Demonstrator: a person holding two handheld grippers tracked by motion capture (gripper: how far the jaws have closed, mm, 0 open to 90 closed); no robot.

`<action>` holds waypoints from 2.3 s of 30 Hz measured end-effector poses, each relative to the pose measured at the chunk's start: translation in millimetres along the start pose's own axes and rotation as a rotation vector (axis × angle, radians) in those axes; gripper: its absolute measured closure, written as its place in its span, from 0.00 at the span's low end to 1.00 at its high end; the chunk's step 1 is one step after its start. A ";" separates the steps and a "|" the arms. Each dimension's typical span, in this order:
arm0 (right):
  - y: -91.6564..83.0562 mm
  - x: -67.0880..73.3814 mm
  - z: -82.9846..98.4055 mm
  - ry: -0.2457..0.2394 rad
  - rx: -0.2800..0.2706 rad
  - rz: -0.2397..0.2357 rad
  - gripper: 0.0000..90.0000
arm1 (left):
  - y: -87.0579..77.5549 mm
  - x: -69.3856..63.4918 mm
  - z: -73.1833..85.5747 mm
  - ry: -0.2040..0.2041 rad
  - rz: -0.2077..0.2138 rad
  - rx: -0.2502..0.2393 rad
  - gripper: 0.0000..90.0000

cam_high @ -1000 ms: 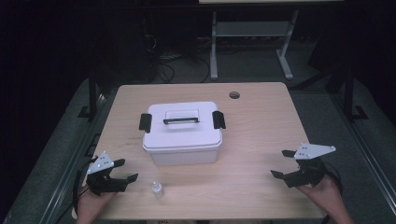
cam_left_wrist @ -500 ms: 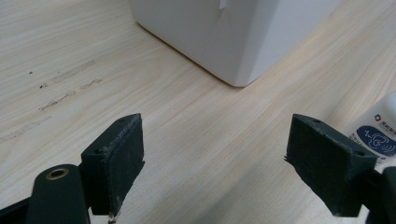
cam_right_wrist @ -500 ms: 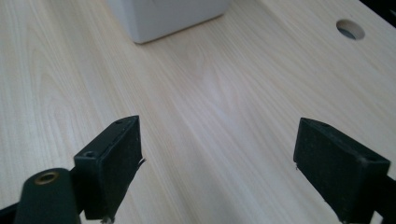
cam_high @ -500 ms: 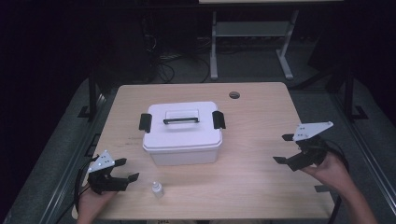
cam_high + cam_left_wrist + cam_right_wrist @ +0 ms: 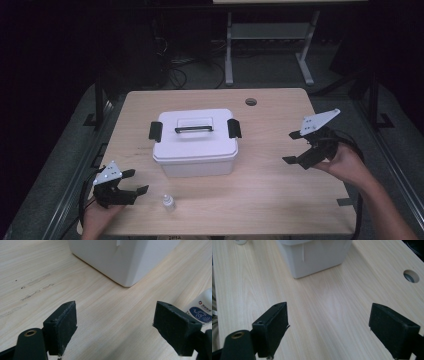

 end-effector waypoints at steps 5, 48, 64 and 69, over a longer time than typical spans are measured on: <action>0.2 -2.2 -17.3 -0.024 -0.016 -0.035 0.17 | -2.0 1.2 0.7 -0.003 0.006 -0.010 0.20; 40.0 -3.5 -155.1 -0.240 -0.013 -0.157 0.32 | -2.6 4.1 1.9 -0.010 0.027 -0.030 0.20; 67.1 5.6 -193.8 -0.293 -0.001 -0.211 0.41 | -2.6 3.6 3.0 -0.015 0.029 -0.032 0.20; 76.6 10.4 -204.5 -0.315 0.005 -0.231 0.47 | -2.5 3.8 2.4 -0.010 0.026 -0.028 0.20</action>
Point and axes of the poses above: each handheld gripper's, and its own axes: y roughly forward along the jaws, z roughly out of its underside, x roughly to its left, the point moved 1 cm from there along y, roughly forward along the jaws, and after that the axes turned 9 degrees about x, right-handed, at the moved point
